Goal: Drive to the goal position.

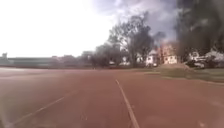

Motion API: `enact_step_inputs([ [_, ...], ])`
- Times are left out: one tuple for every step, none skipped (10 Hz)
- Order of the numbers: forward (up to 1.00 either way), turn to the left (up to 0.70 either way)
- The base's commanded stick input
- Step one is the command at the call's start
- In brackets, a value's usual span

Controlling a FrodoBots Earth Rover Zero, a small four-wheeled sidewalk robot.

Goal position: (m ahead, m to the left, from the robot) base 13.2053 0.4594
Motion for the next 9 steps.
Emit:
enact_step_inputs([
  [0.70, 0.00],
  [0.70, 0.00],
  [0.70, 0.00],
  [0.70, -0.03],
  [0.70, -0.18],
  [0.70, -0.34],
  [0.70, -0.35],
  [0.70, -0.35],
  [0.70, -0.35],
])
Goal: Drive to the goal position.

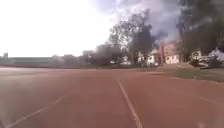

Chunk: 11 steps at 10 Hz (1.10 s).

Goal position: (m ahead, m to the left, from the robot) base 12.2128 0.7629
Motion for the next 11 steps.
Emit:
enact_step_inputs([
  [0.70, -0.35],
  [0.70, -0.35],
  [0.70, -0.35],
  [0.70, -0.35],
  [0.70, -0.35],
  [0.70, -0.35],
  [0.70, 0.00],
  [0.70, 0.00],
  [0.70, 0.00],
  [0.70, 0.00],
  [0.70, 0.00],
])
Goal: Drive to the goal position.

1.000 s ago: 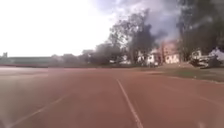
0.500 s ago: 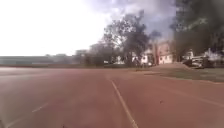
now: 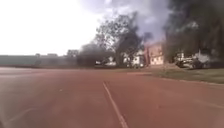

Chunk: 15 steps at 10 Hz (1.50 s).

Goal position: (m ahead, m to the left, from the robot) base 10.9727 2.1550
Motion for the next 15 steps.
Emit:
enact_step_inputs([
  [0.70, 0.00],
  [0.70, 0.00],
  [0.70, 0.00],
  [0.70, 0.00],
  [0.70, 0.00],
  [0.70, 0.00],
  [0.70, 0.00],
  [0.70, 0.00],
  [0.70, 0.00],
  [0.70, 0.00],
  [0.70, 0.00],
  [0.70, 0.00],
  [0.70, 0.00],
  [0.70, 0.00],
  [0.70, 0.00],
])
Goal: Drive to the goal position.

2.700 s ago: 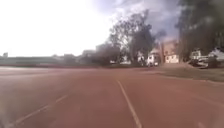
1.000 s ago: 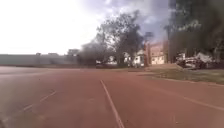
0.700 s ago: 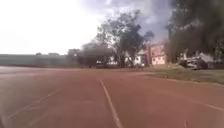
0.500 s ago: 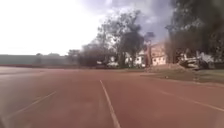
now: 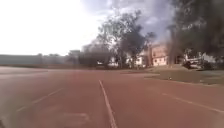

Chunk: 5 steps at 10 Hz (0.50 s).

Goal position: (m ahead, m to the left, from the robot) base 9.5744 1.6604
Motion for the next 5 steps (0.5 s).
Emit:
enact_step_inputs([
  [0.70, 0.00],
  [0.70, 0.00],
  [0.70, 0.00],
  [0.70, 0.00],
  [0.70, 0.00],
])
